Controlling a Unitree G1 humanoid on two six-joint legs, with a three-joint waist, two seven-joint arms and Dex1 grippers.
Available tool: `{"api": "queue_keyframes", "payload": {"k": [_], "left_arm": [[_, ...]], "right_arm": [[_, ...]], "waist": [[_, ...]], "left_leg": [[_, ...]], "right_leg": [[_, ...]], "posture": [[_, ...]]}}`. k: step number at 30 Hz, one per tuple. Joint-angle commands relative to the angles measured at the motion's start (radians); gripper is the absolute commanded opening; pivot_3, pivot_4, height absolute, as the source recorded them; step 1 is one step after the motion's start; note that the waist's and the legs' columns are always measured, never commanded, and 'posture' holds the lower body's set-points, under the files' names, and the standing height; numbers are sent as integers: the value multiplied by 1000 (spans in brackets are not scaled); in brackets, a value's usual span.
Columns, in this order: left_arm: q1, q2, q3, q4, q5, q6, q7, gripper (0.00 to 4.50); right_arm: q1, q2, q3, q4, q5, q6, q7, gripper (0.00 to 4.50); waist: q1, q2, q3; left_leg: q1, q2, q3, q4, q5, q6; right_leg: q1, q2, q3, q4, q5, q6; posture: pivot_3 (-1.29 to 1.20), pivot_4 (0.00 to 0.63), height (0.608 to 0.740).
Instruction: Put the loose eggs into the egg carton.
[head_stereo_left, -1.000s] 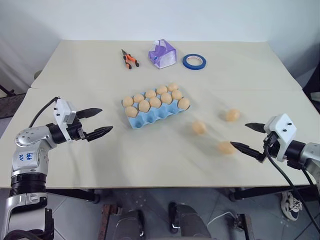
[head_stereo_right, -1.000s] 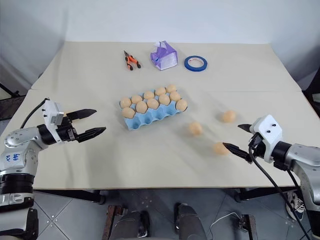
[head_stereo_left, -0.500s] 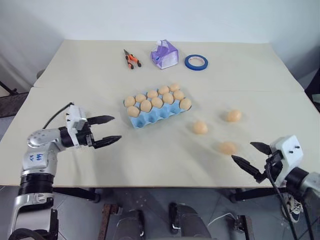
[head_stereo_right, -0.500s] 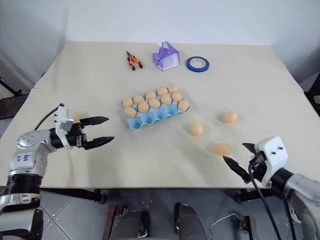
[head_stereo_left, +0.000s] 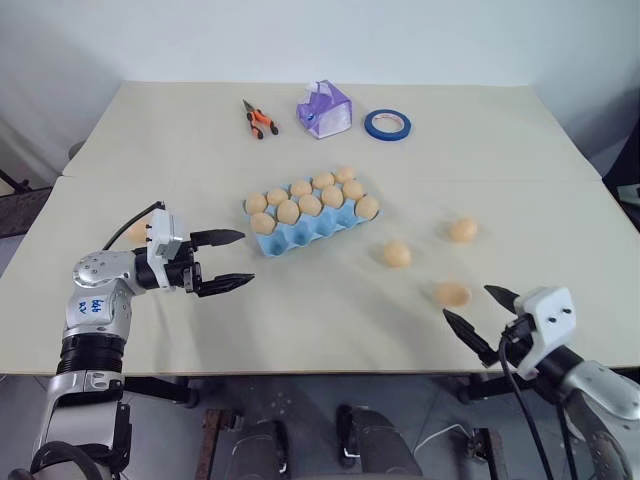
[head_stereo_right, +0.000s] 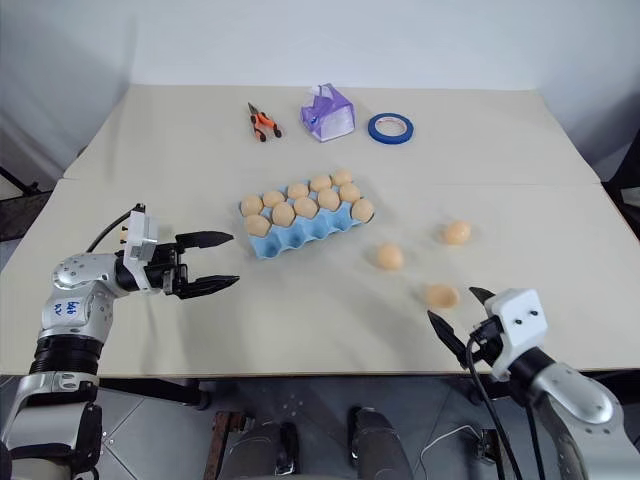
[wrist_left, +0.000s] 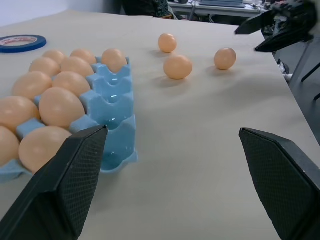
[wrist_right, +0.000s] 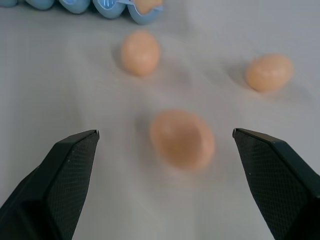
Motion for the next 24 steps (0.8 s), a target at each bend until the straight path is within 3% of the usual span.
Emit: {"api": "queue_keyframes", "payload": {"k": [1,6,9,13,15,21,24], "left_arm": [[17,1,21,-61,-38,6,-5,4494],[47,6,32,-101,-54,18,6,4494],[68,10,45,-127,-63,27,23,4500],[95,12,60,-153,-69,33,41,4500],[106,10,65,-165,-72,36,52,4500],[122,1,71,-189,-81,39,79,4500],[117,-5,71,-189,-82,36,91,4500]], "right_arm": [[-70,6,46,93,-32,3,-26,4500],[-156,2,99,198,-58,1,-24,4500],[-173,5,105,206,-55,7,-23,3896],[-159,-6,100,187,-57,-5,-18,2554],[-159,-10,86,168,-47,-1,-19,2147],[-245,-18,64,72,41,131,-33,2140],[-391,-1,97,89,47,185,-68,2139]], "waist": [[0,0,0],[0,0,0],[0,0,0],[0,0,0],[0,0,0],[-2,0,0],[-4,0,0]], "left_leg": [[0,0,0,0,1,2],[0,0,0,-1,2,4],[0,0,-1,-1,2,4],[0,0,0,0,2,4],[0,0,-1,0,2,4],[0,0,0,0,2,4],[1,0,0,0,2,4]], "right_leg": [[0,0,0,0,0,0],[0,0,0,1,0,0],[-1,0,-1,1,0,0],[0,0,0,2,0,0],[0,-1,0,2,0,0],[0,-1,0,3,0,0],[-1,-1,1,4,0,0]], "posture": [[0,150,740],[0,150,740],[0,150,740],[0,150,740],[0,150,740],[0,150,740],[0,150,740]]}}
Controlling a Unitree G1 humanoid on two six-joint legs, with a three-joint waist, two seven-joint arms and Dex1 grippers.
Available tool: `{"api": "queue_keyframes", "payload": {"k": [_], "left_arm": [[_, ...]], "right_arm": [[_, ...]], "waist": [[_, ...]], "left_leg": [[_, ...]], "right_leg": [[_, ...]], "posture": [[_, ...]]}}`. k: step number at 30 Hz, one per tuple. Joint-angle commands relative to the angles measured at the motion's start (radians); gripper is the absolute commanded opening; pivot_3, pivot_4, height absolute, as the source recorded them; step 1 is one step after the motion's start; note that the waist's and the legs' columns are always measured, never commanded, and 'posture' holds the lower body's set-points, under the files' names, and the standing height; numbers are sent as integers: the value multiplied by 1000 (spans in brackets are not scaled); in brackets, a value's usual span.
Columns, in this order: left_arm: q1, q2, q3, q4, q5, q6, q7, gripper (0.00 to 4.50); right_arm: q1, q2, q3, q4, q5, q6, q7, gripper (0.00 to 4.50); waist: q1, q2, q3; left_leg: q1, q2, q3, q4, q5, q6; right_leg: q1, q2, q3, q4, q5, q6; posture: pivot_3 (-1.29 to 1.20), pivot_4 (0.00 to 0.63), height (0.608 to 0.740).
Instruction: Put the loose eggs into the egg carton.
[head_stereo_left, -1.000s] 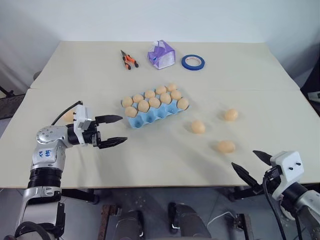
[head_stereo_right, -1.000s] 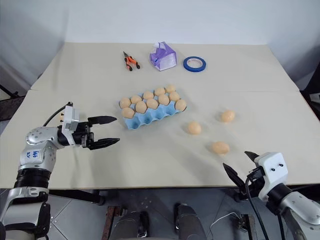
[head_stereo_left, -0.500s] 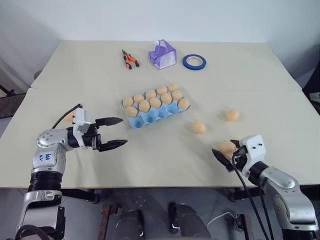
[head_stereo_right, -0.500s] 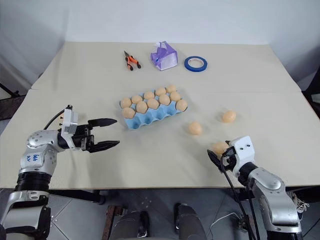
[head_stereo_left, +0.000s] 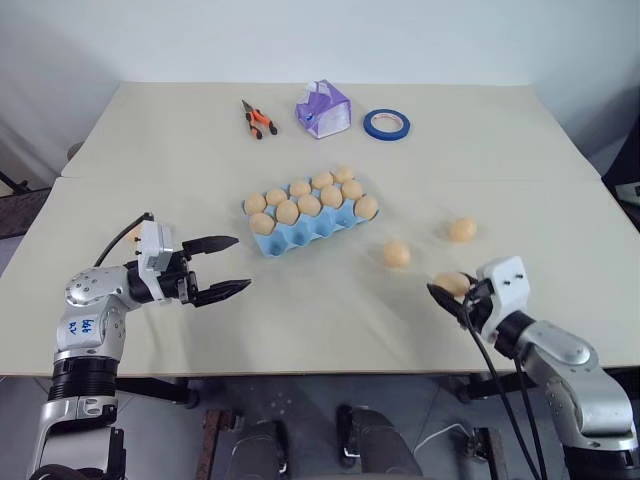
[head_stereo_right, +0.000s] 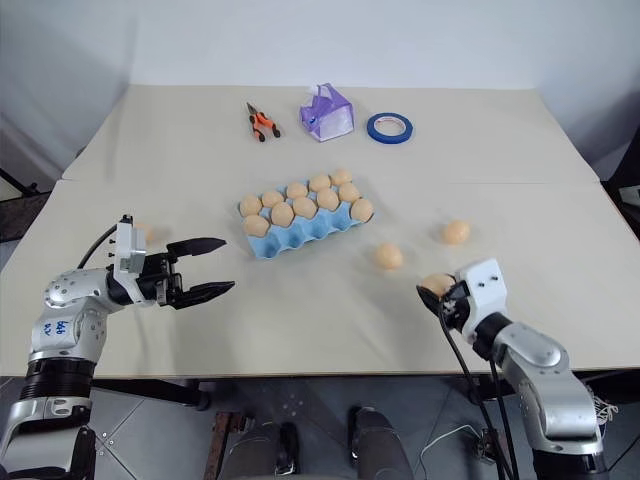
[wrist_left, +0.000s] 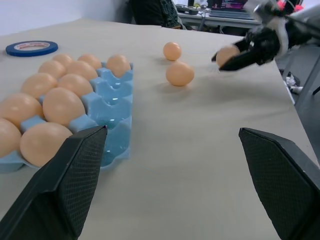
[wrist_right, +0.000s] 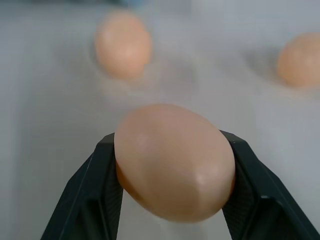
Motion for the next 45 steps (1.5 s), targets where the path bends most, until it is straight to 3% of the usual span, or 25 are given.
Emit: {"api": "queue_keyframes", "payload": {"k": [1,13,26,33,40,45], "left_arm": [[-8,-3,22,-34,-25,-7,16,4500],[30,-10,47,-91,-36,-4,78,4500],[96,-12,73,-156,-47,-2,141,4500],[96,-20,73,-165,-45,-6,159,4500],[91,-26,68,-159,-43,-11,163,4500],[87,-32,62,-158,-42,-11,160,4500]], "right_arm": [[-166,11,23,6,9,56,-50,2139],[-646,191,259,532,-188,-116,-81,2139],[-790,331,297,870,-255,-367,-31,2139],[-818,360,300,937,-270,-424,-11,4463],[-787,339,294,851,-263,-390,17,4492],[-698,280,278,643,-222,-298,70,4492]], "waist": [[-3,0,0],[-4,1,0],[-25,1,0],[-30,1,1],[-29,1,1],[-26,1,1]], "left_leg": [[0,0,0,0,0,0],[-3,0,1,-1,0,0],[-3,0,0,-1,1,0],[-2,1,0,-3,1,-2],[-2,1,0,-3,1,-2],[-2,1,0,-3,1,-3]], "right_leg": [[0,0,0,0,0,0],[-3,-1,-2,0,0,-1],[-3,-2,-2,1,0,-1],[-3,-2,-3,2,0,-1],[-3,-2,-3,1,0,-1],[-3,-2,-3,1,0,-1]], "posture": [[0,150,740],[0,150,740],[0,150,740],[0,150,740],[0,150,740],[0,150,740]]}}
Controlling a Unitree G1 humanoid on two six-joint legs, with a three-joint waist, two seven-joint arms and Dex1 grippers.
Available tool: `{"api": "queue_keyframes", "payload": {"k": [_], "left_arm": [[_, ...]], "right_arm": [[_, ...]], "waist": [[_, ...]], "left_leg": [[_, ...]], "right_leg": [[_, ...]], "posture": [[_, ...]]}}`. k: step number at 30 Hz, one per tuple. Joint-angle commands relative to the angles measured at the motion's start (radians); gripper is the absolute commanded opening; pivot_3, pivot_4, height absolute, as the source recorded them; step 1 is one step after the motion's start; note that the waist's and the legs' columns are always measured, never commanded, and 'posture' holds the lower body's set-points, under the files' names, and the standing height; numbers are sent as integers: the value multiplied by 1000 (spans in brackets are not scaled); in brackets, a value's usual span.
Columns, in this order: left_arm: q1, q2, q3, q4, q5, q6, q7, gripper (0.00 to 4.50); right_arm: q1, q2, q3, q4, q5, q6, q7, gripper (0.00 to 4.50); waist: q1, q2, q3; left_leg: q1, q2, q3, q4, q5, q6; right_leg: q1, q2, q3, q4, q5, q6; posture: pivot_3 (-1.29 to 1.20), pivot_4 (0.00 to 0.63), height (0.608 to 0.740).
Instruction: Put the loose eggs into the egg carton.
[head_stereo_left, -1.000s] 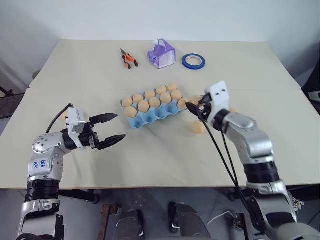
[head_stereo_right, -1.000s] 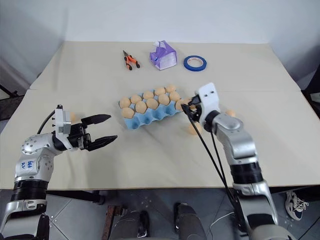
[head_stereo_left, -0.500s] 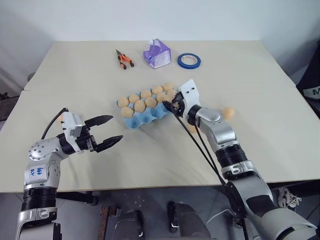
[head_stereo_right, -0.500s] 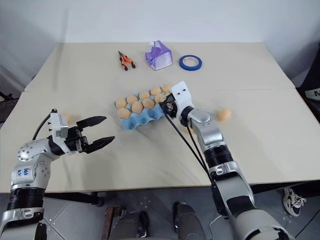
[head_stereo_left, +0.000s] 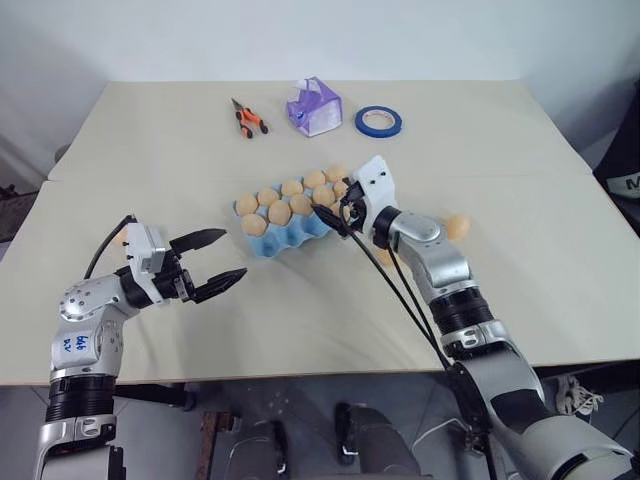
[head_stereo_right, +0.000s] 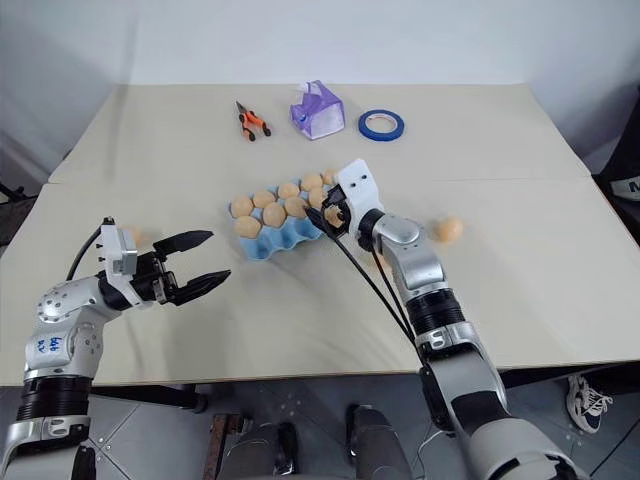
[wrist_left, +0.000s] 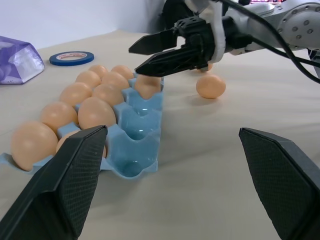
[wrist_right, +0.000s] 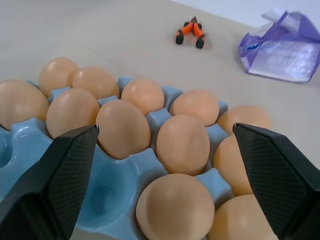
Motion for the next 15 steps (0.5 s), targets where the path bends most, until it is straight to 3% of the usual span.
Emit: {"api": "queue_keyframes", "payload": {"k": [1,6,15], "left_arm": [[-5,-4,6,-36,-24,-11,-1,4500],[1,-6,6,-40,-27,-8,-6,4500],[-14,10,12,8,-28,1,-29,4500]], "right_arm": [[81,-63,-32,-228,59,85,62,4492],[273,-190,-114,-503,159,177,129,4492],[646,-384,-324,-702,252,114,243,4492]], "waist": [[2,0,0],[8,0,0],[13,0,0]], "left_leg": [[0,0,0,0,0,0],[-1,0,-1,-1,-1,1],[0,0,-1,0,-3,-3]], "right_leg": [[0,0,0,-1,0,0],[0,0,-2,-2,0,0],[1,1,-3,-3,0,0]], "posture": [[0,150,740],[0,150,740],[0,150,740]]}}
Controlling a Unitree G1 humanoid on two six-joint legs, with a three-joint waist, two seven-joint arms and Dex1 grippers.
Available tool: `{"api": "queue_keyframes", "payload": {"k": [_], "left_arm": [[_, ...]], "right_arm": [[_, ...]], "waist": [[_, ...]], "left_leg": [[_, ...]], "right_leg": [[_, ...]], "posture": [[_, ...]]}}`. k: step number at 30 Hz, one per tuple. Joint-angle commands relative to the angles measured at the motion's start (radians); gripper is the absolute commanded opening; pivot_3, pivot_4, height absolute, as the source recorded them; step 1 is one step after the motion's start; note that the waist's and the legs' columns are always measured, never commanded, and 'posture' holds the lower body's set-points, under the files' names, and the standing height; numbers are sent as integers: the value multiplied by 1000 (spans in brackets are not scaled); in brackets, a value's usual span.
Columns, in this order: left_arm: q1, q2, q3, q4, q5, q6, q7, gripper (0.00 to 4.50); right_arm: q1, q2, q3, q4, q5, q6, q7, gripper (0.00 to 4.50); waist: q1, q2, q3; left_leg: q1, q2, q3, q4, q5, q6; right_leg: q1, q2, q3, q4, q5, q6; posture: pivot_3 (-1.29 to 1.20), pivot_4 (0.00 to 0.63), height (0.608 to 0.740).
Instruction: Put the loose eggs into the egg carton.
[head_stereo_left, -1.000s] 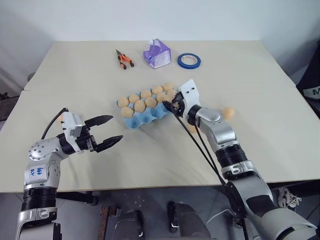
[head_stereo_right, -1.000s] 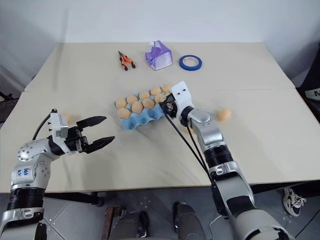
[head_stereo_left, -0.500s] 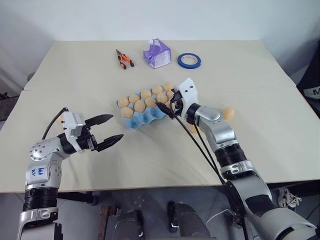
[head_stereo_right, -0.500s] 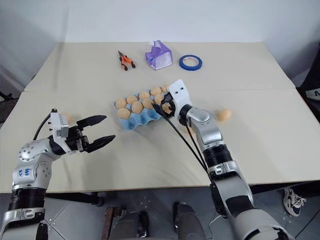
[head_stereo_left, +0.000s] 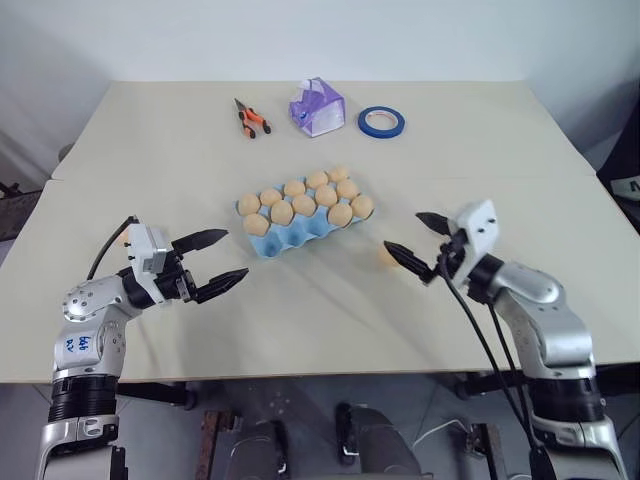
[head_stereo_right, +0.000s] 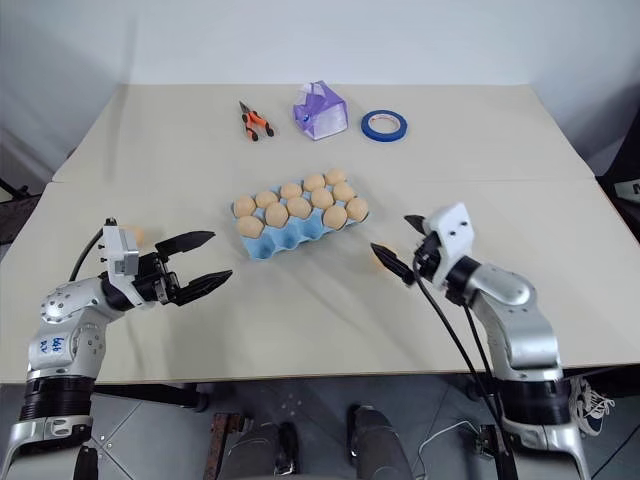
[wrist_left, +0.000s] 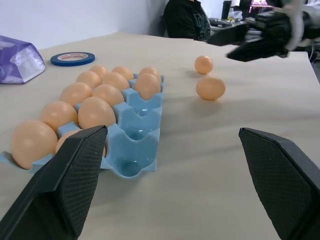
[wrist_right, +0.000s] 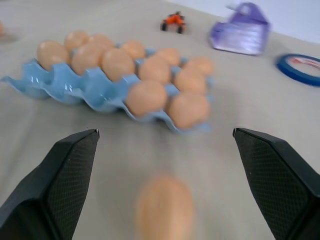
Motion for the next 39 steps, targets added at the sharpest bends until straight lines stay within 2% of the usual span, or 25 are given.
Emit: {"api": "queue_keyframes", "payload": {"k": [1,5,8,14,17,20,26,34,37,39], "left_arm": [[-11,21,18,12,-23,-4,-25,4500],[-17,33,25,40,-23,-13,-48,4500],[-31,43,29,68,-21,-17,-63,4500],[-82,53,25,135,-7,-40,-80,4500],[-99,50,22,145,-5,-45,-79,4500],[-113,44,16,151,-2,-50,-75,4500],[-106,32,15,118,-8,-46,-58,4500],[-40,47,54,52,-26,-37,-24,4500],[-23,47,60,34,-30,-33,-11,4500],[-17,46,62,28,-32,-33,-5,4500]], "right_arm": [[142,-96,-119,-118,55,-25,72,4492],[305,-160,-235,-202,128,6,118,4492],[415,-196,-314,-235,158,21,143,4492],[461,-200,-349,-253,172,12,119,4492],[404,-170,-298,-248,169,20,68,4492],[272,-87,-168,-197,112,18,-30,4492],[20,72,45,30,-37,9,-169,4492],[-131,132,119,313,-165,-133,-221,4492],[-145,138,122,358,-172,-170,-207,3887],[-149,139,122,354,-169,-184,-192,3149]], "waist": [[8,0,0],[17,0,0],[24,0,0],[21,0,0],[21,0,0],[14,-2,0],[19,-1,0],[20,-1,0],[19,-1,0],[19,-1,0]], "left_leg": [[0,0,0,0,0,1],[0,0,1,1,2,4],[0,0,0,1,0,0],[0,0,0,2,0,1],[0,0,0,2,0,1],[1,0,1,2,0,1],[0,0,0,1,1,1],[-2,0,1,1,1,5],[-2,0,1,2,1,5],[-1,0,0,1,1,5]], "right_leg": [[0,0,0,0,0,0],[0,0,0,-1,0,1],[1,1,0,-1,0,1],[2,1,0,-3,0,1],[2,1,1,-3,0,1],[2,1,1,-3,0,1],[0,1,1,-1,0,0],[0,0,-2,-2,0,0],[0,-1,-2,-2,0,0],[0,0,-2,-1,0,0]], "posture": [[0,150,740],[0,150,740],[0,150,740],[0,150,740],[0,150,740],[0,150,740],[0,150,740],[0,150,740],[0,150,740],[0,150,740]]}}
